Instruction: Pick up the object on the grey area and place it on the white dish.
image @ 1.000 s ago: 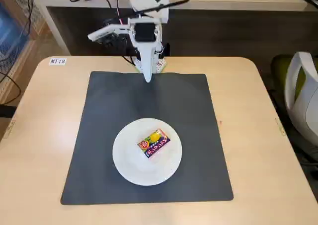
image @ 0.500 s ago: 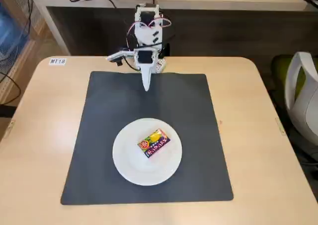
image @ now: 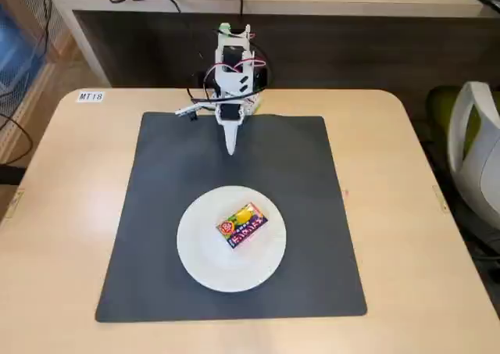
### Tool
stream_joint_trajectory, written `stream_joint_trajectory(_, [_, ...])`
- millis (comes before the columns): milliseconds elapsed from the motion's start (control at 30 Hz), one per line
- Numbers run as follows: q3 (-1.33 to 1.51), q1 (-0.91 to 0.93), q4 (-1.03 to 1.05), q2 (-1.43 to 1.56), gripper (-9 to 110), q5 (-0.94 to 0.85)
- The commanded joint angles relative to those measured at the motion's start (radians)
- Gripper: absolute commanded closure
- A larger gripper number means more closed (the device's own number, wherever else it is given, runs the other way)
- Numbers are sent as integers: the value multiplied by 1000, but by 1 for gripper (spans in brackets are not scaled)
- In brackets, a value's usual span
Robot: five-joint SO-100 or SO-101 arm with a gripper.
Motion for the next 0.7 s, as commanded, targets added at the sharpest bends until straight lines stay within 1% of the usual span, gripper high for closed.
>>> stream_joint_trajectory(0, [9,-12,5,26,102,-26])
stream_joint_trajectory(233, [95,-25,-15,26,102,-38])
stream_joint_trajectory(500, [103,-25,-41,26,102,-48])
stream_joint_trajectory(567, [103,-28,-43,26,100,-51])
stream_joint_trajectory(600, [103,-28,-43,26,101,-51])
stream_joint_trajectory(667, [103,-28,-44,26,101,-51])
